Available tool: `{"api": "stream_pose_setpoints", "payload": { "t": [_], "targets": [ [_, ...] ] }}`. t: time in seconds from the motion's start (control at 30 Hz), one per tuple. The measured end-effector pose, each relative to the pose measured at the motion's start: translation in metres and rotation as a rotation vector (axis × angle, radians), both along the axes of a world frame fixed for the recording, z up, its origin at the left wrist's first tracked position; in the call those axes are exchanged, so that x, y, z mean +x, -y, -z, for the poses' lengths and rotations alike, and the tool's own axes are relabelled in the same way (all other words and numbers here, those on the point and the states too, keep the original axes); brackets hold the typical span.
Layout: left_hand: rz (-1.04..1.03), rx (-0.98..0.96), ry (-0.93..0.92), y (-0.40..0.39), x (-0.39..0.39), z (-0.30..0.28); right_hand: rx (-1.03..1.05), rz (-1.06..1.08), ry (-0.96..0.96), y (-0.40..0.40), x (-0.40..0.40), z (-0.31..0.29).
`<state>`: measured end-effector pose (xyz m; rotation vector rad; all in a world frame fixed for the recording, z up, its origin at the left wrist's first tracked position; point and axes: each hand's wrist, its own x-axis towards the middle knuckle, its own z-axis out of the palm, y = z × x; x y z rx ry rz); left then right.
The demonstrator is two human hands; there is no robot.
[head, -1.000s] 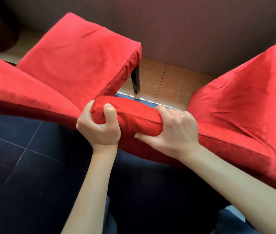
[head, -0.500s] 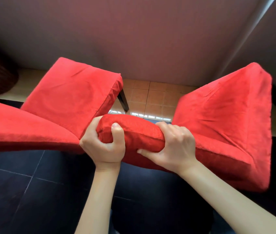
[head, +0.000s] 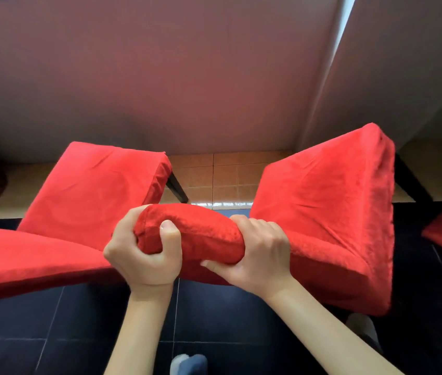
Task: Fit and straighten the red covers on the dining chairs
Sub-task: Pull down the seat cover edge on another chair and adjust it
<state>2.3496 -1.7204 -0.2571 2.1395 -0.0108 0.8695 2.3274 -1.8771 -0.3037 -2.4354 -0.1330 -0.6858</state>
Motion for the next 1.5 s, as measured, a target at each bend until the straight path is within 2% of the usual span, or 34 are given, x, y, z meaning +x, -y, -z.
{"api": "stream_pose_setpoints", "payload": {
  "t": [0.23, 1.13, 1.3, 1.5],
  "targets": [
    [0.100, 0.030, -0.033, 0.000, -0.003, -0.015, -0.006, 0.077, 0.012, -0.004, -0.012, -0.008],
    [0.259, 0.159, 0.048, 0.057, -0.070, -0.063, 0.106, 0.298, -0.007, 0.036, -0.095, -0.035],
    [0.280, 0.199, 0.088, 0.069, -0.044, -0.075, 0.141, 0.377, 0.007, 0.041, -0.077, -0.041],
    [0.433, 0.248, 0.145, 0.086, -0.015, -0.089, 0.226, 0.489, 0.102, 0.045, -0.063, -0.044]
  ]
}}
